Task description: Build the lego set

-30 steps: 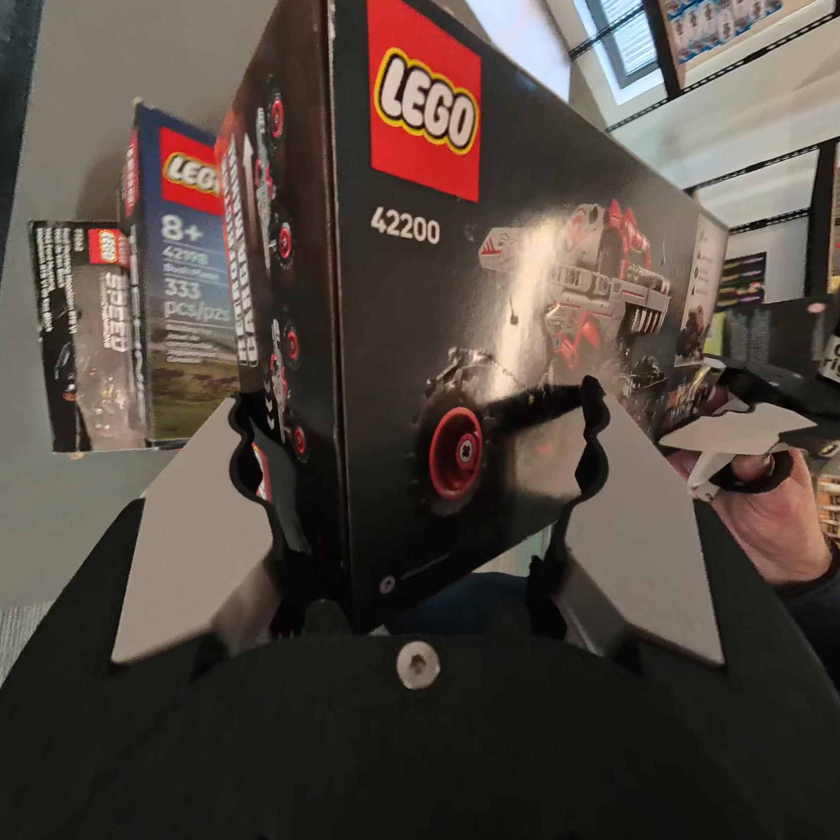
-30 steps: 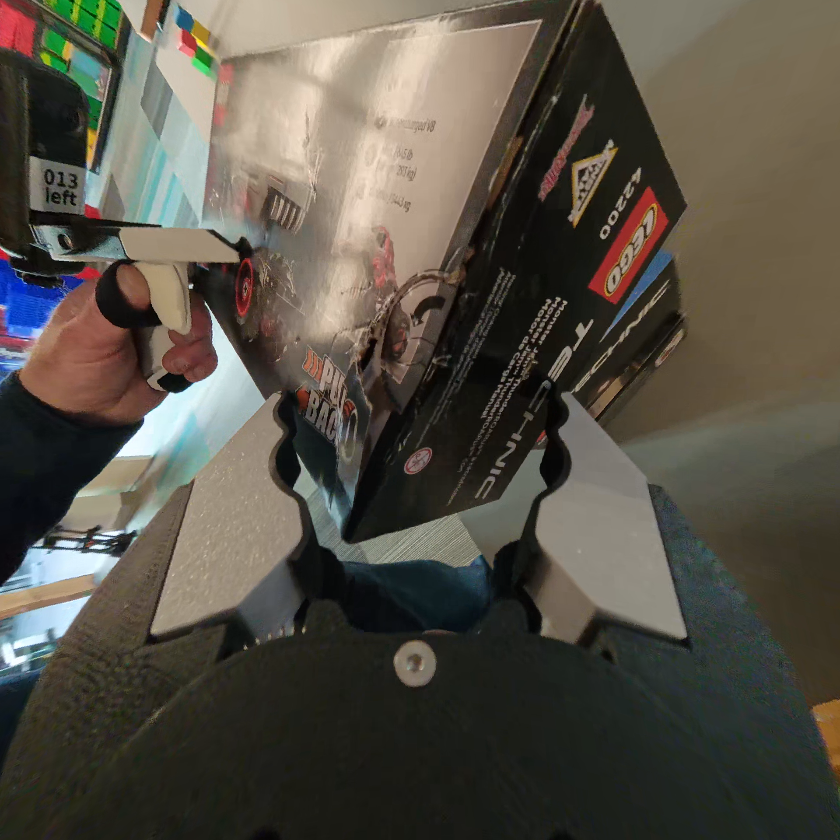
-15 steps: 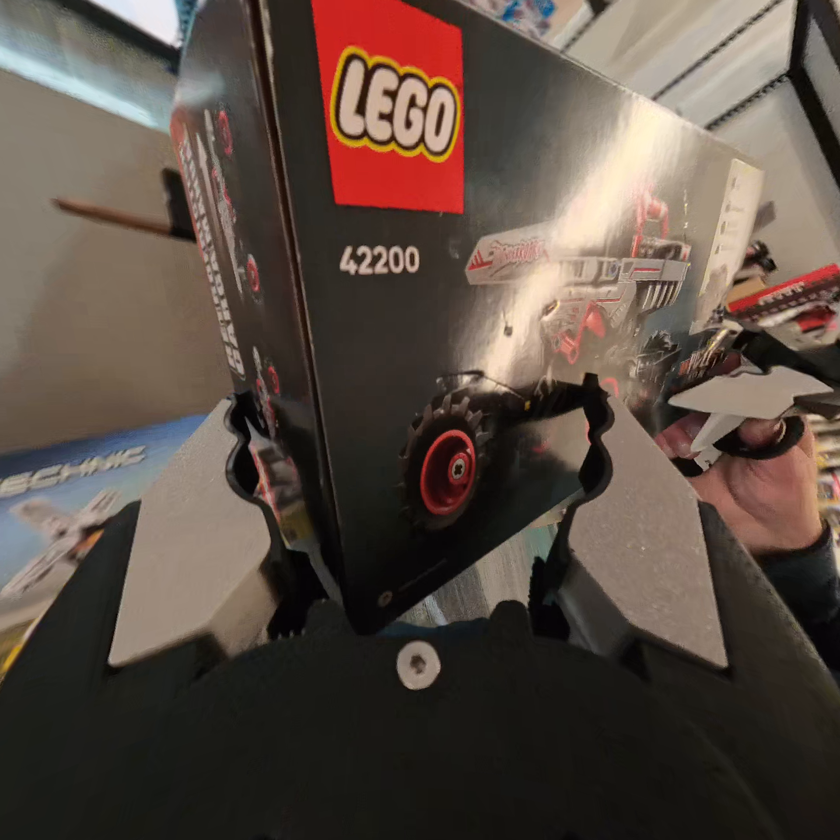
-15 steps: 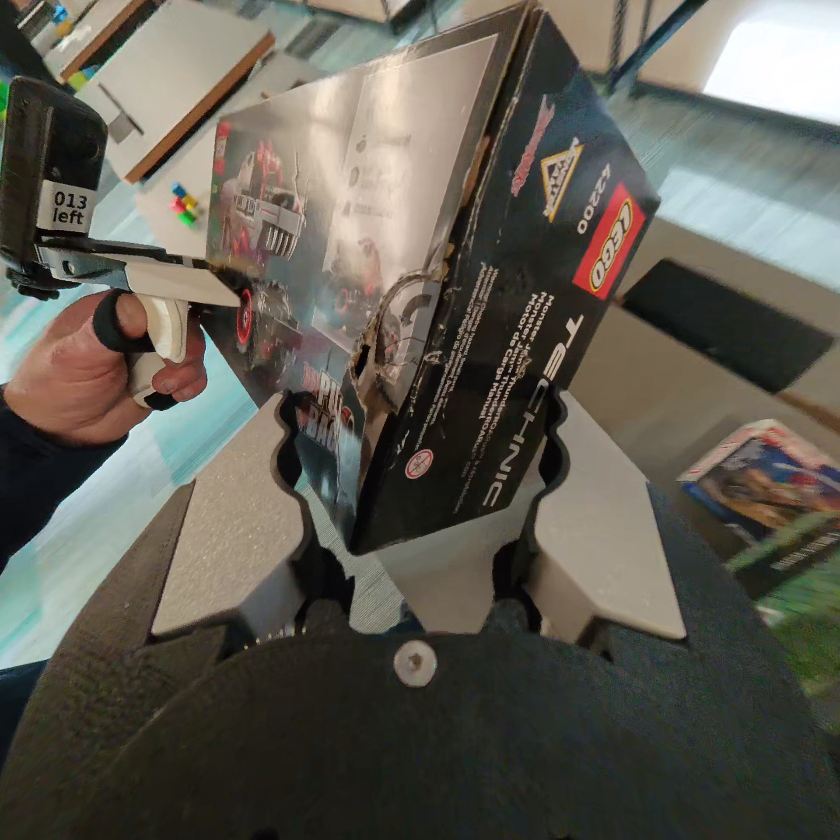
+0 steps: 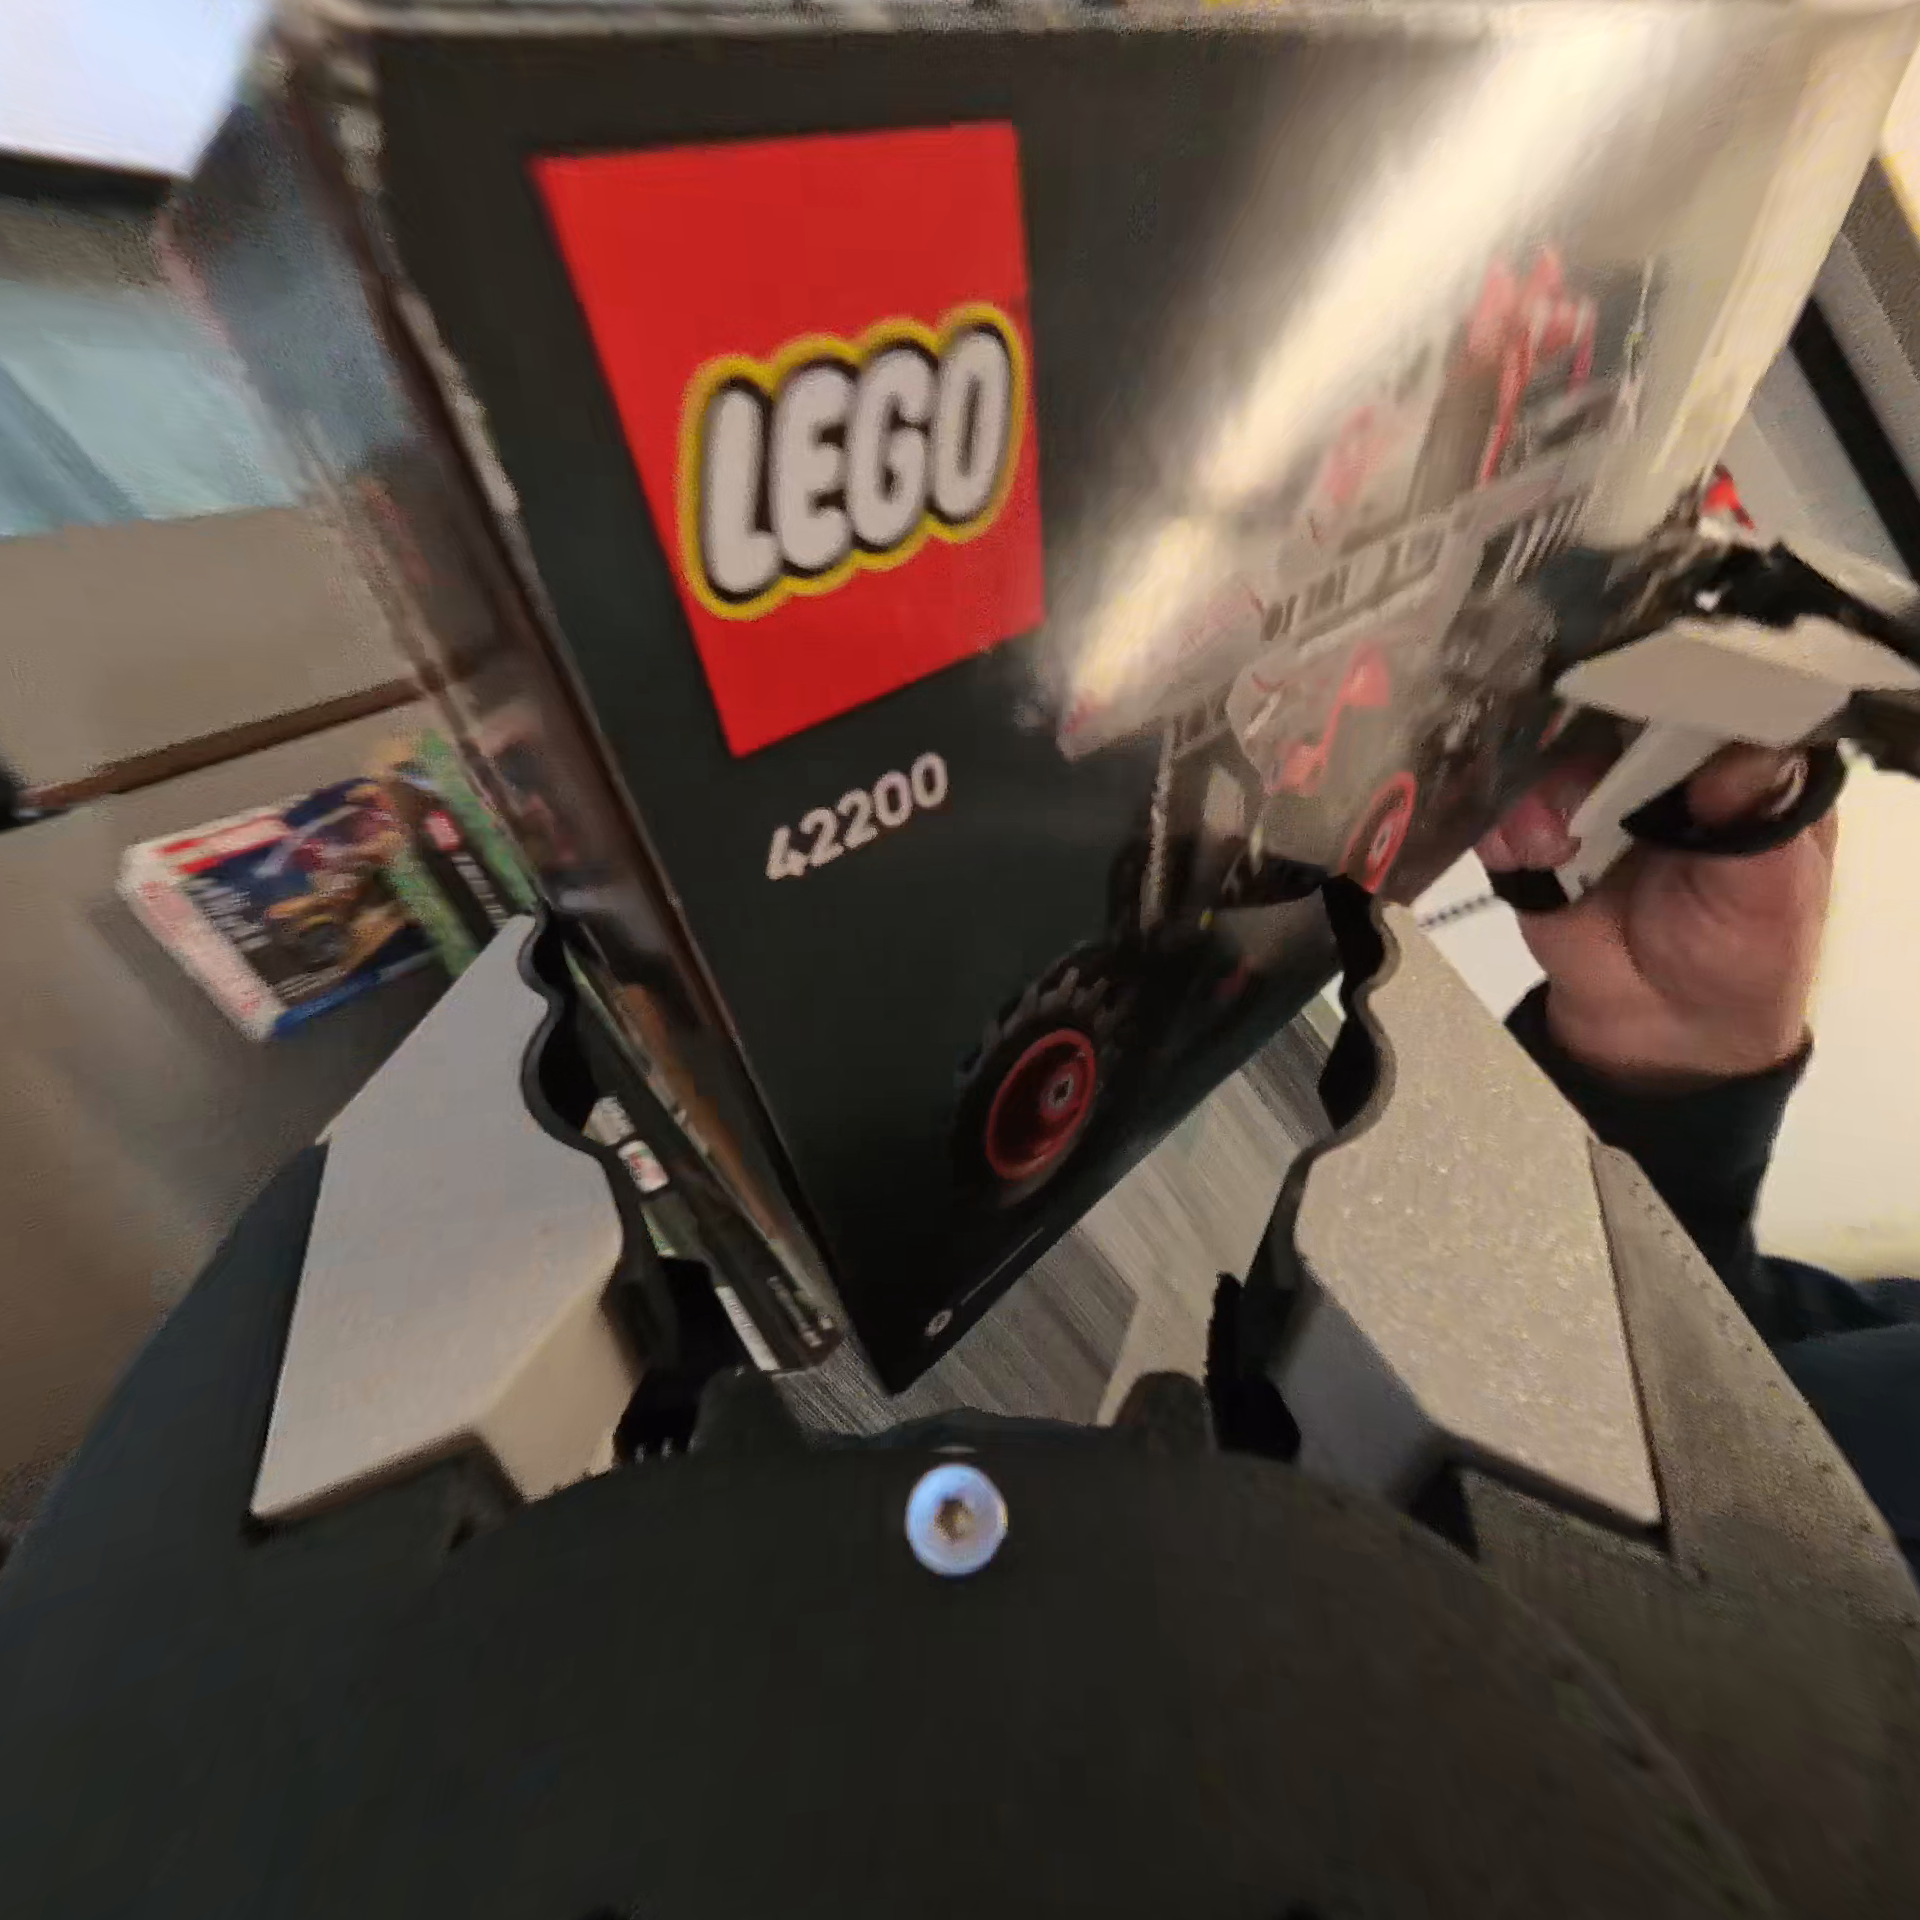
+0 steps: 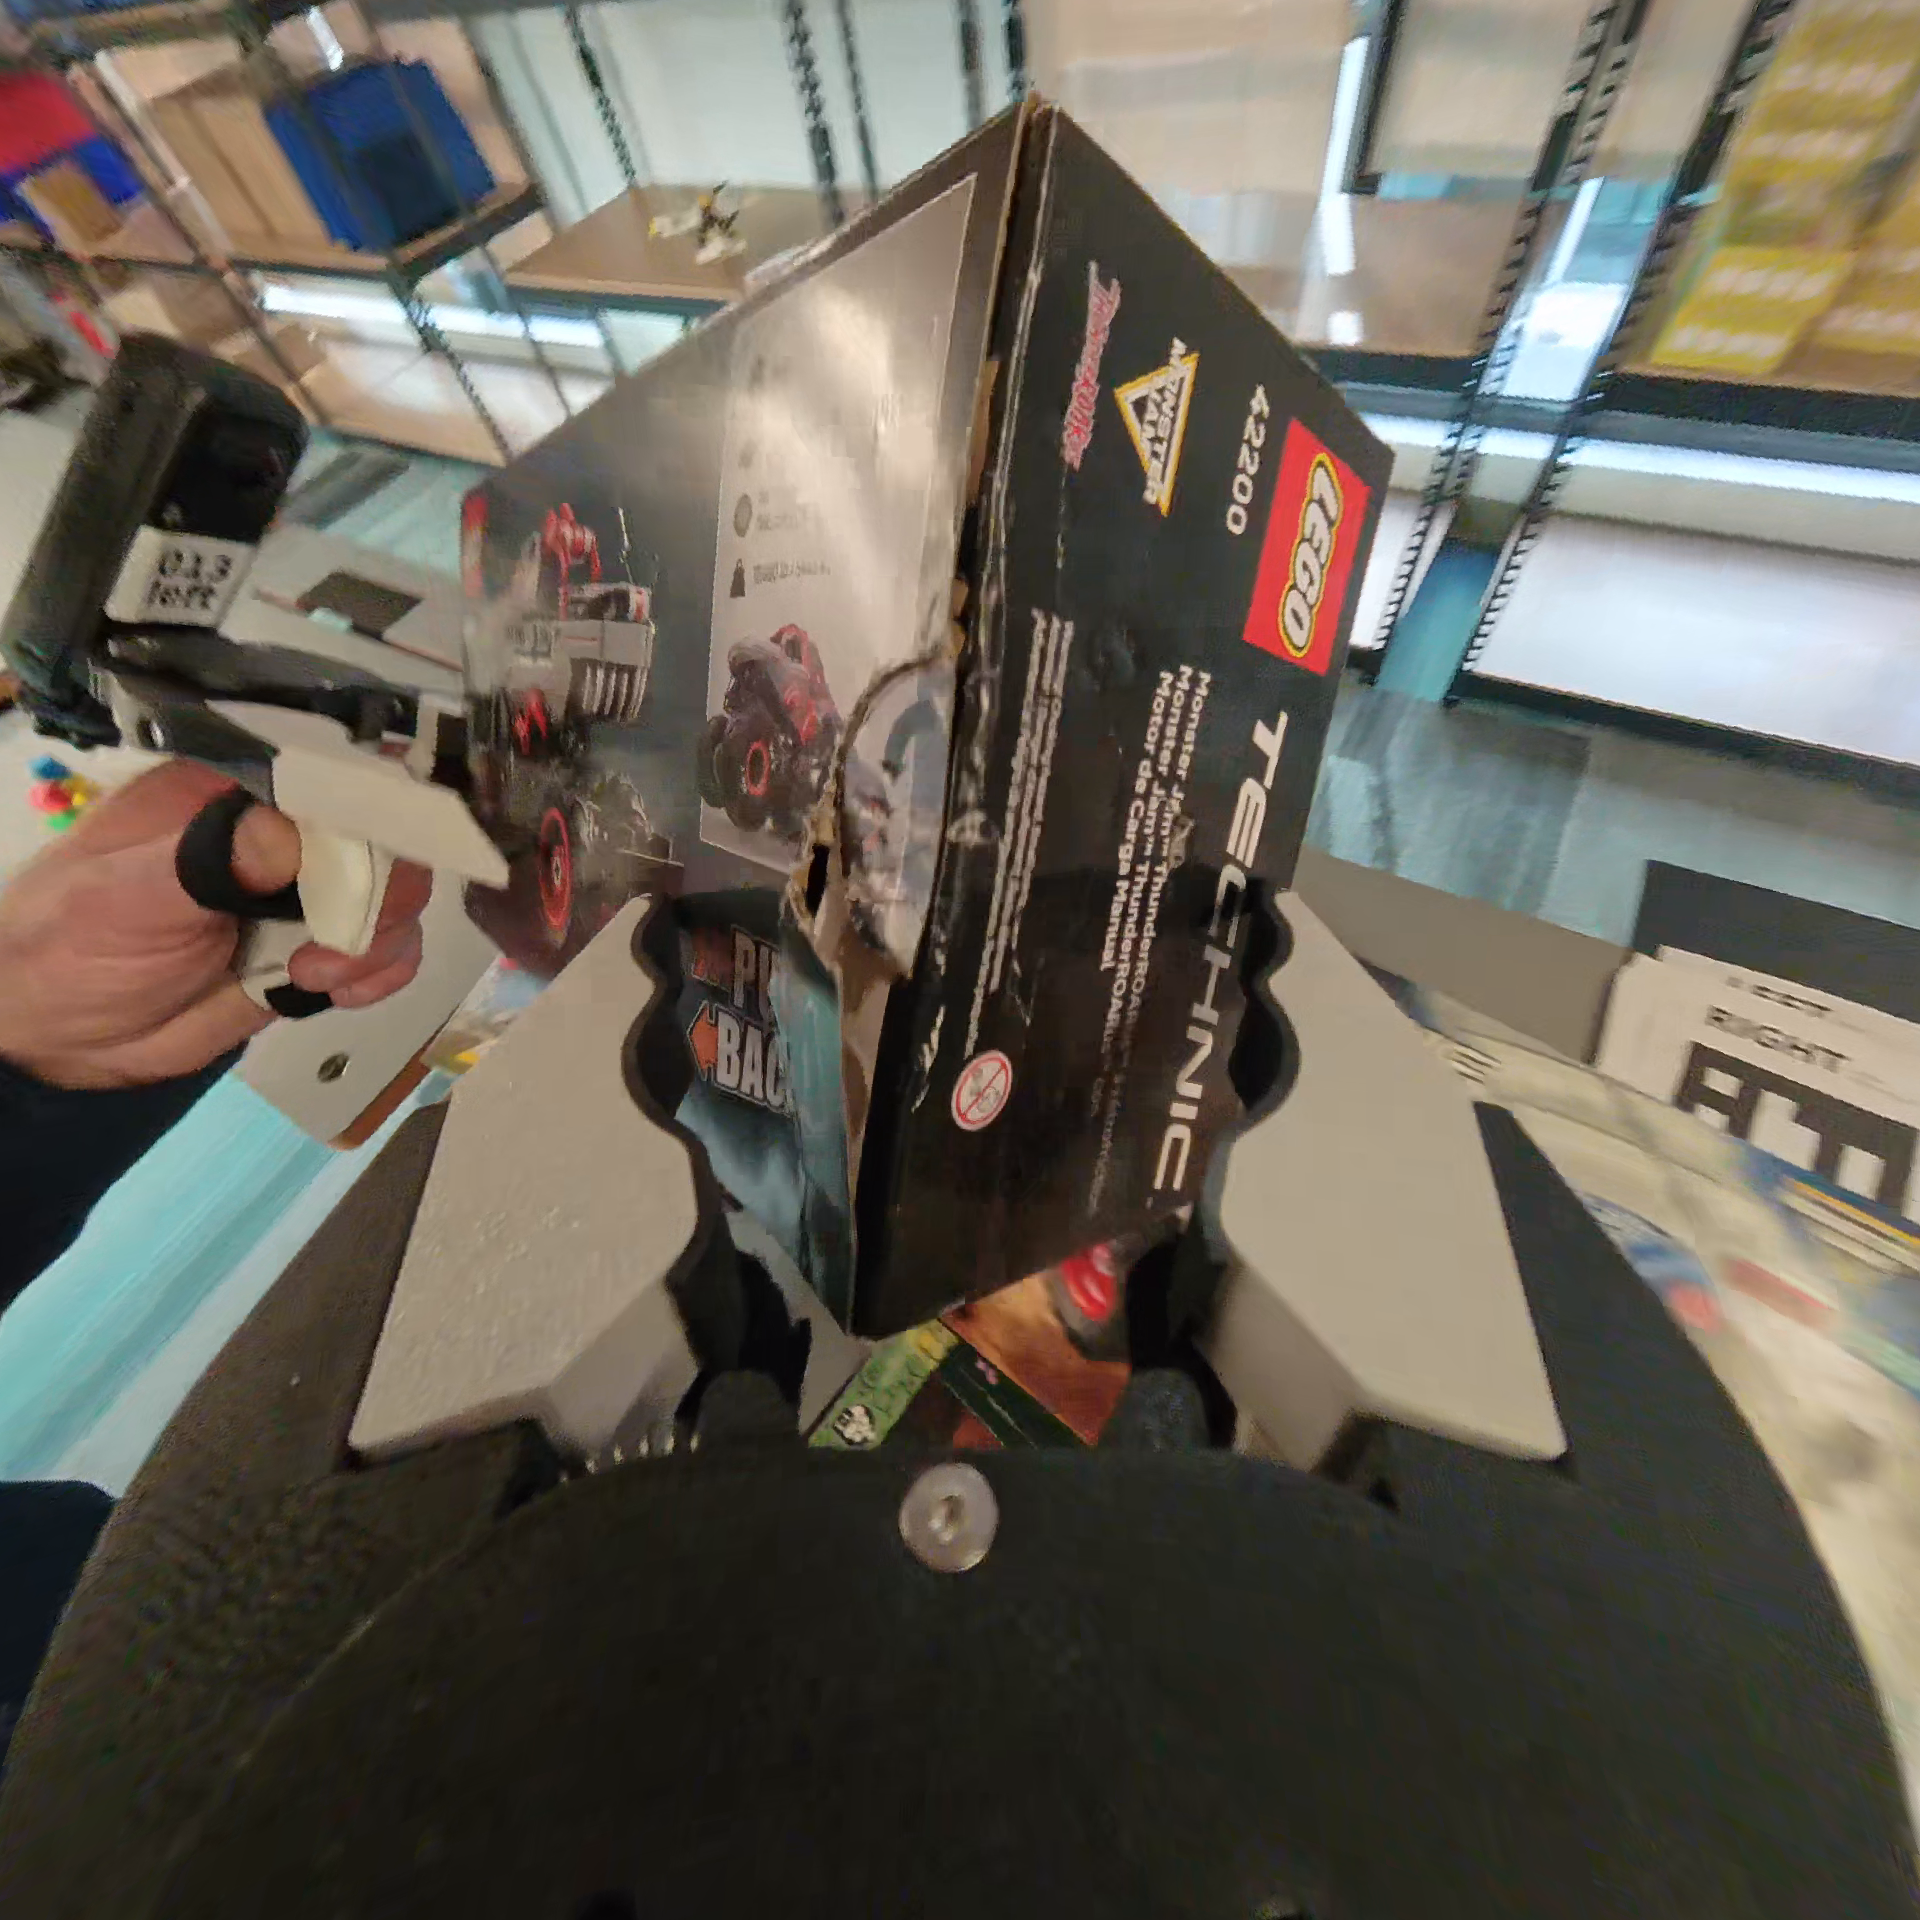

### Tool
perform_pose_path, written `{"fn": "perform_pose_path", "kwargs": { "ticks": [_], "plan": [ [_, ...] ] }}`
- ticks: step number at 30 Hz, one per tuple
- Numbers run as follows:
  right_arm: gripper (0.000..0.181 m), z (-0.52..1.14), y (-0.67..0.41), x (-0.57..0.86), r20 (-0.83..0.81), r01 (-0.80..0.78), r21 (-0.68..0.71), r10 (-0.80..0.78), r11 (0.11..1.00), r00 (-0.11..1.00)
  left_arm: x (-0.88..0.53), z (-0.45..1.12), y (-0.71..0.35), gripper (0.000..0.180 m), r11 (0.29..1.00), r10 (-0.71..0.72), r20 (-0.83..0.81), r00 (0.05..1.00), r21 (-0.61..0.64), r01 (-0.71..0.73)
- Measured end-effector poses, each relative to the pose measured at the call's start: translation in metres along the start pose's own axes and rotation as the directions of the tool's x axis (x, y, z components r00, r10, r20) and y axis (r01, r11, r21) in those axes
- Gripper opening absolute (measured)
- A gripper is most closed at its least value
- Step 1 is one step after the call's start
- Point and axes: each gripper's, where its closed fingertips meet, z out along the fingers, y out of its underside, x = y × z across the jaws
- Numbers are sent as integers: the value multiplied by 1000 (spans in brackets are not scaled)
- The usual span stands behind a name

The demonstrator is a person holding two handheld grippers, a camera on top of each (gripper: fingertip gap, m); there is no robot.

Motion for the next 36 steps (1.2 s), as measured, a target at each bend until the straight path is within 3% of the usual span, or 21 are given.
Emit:
{"fn": "perform_pose_path", "kwargs": {
  "ticks": [7,12,15,16,18,21,26,31,36],
  "plan": [
    [107,-84,-4,98,-86,-147,73,153,986,984,82,93,15,134,978,42,-179,983,-195,-78],
    [105,-84,53,146,-44,-318,-44,317,947,948,85,125,27,143,952,34,-172,985,-294,-85],
    [108,-70,100,173,-100,-398,-144,387,906,917,79,132,28,135,953,-33,-208,978,-301,-32],
    [110,-68,100,177,-83,-408,-108,401,907,912,80,133,26,131,959,-77,-238,968,-283,6],
    [108,-70,96,181,-52,-400,-69,397,914,916,74,130,23,112,964,-99,-252,963,-262,31],
    [96,-74,94,182,-10,-402,-89,403,911,915,73,124,23,113,971,-121,-284,951,-235,54],
    [92,-81,80,187,-2,-391,-35,391,920,920,81,106,16,87,985,-140,-383,913,-152,87],
    [86,-92,43,172,-27,-251,85,255,964,967,70,81,12,86,992,-121,-384,915,-78,98],
    [81,-87,-1,94,166,-93,195,61,976,984,38,52,21,87,990,-141,-310,940,-57,129]
  ]
}}
